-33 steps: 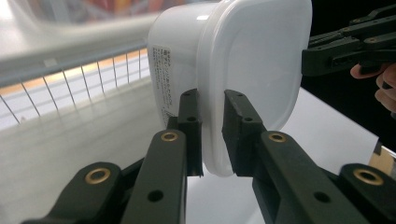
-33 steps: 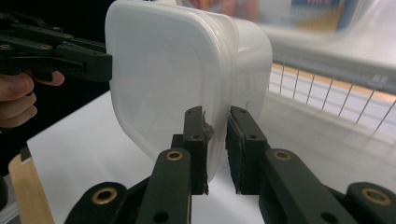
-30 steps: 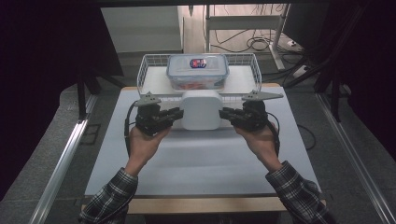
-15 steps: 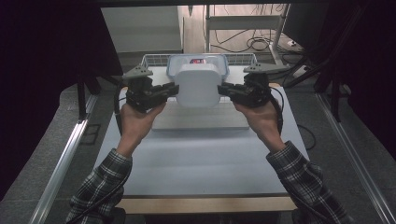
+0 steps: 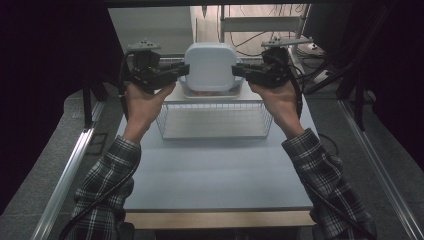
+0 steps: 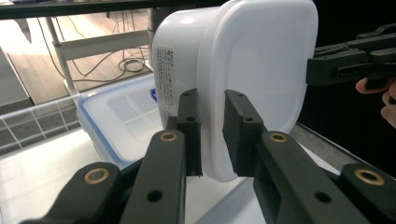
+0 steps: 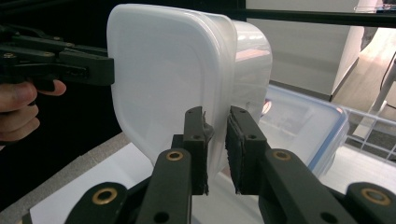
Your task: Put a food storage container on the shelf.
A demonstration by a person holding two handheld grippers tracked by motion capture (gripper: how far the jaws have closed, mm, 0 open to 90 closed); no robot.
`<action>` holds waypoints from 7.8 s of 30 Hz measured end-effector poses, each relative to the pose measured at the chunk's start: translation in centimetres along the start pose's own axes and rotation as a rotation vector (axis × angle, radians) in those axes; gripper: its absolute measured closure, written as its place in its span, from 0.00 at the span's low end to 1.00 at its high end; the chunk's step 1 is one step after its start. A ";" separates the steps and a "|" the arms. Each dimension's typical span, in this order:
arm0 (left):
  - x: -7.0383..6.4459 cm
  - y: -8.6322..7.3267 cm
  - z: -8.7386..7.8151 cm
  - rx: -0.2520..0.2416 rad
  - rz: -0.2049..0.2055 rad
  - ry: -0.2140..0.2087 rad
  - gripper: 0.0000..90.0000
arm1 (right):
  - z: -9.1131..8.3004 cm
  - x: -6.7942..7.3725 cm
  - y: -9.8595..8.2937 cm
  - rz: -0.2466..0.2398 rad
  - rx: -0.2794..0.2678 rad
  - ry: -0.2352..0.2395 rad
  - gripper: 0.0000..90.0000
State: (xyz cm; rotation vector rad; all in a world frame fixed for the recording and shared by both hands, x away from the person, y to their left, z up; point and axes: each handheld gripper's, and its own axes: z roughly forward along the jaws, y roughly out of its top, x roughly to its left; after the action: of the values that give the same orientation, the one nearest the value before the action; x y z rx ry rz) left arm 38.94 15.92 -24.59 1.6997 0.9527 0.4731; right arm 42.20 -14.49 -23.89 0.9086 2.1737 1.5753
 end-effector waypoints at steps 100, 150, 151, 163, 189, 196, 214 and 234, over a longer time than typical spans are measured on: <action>1.0 -6.4 3.5 0.163 0.133 -0.059 0.04 | 2.0 -1.8 -4.9 -0.069 0.090 0.023 0.06; -3.3 -18.3 3.7 0.190 0.211 -0.145 0.04 | 1.5 0.3 -15.6 -0.113 0.150 0.074 0.02; -3.3 -18.5 3.7 0.192 0.209 -0.149 0.04 | 1.4 0.3 -15.8 -0.108 0.150 0.077 0.02; -3.5 -20.7 4.2 0.225 0.187 -0.160 0.04 | 1.2 0.2 -17.9 -0.080 0.165 0.063 0.01; -3.7 -24.3 1.5 0.224 0.164 -0.102 0.03 | -1.8 0.2 -22.6 -0.078 0.204 -0.014 0.00; -3.6 -25.6 1.2 0.227 0.157 -0.094 0.01 | -2.6 0.1 -24.0 -0.080 0.203 -0.034 0.00; -3.5 -28.3 0.8 0.267 0.163 -0.074 0.00 | -3.2 0.3 -27.0 -0.091 0.256 -0.047 0.00; -2.7 -30.6 2.3 0.385 0.126 -0.058 0.00 | -1.5 0.4 -30.4 -0.061 0.378 -0.012 0.00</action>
State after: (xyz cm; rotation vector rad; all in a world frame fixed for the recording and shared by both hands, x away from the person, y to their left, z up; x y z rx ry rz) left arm 28.00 15.45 -53.43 2.1181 0.9405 0.3330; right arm 31.54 -21.28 -51.53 0.9391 2.5126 1.1462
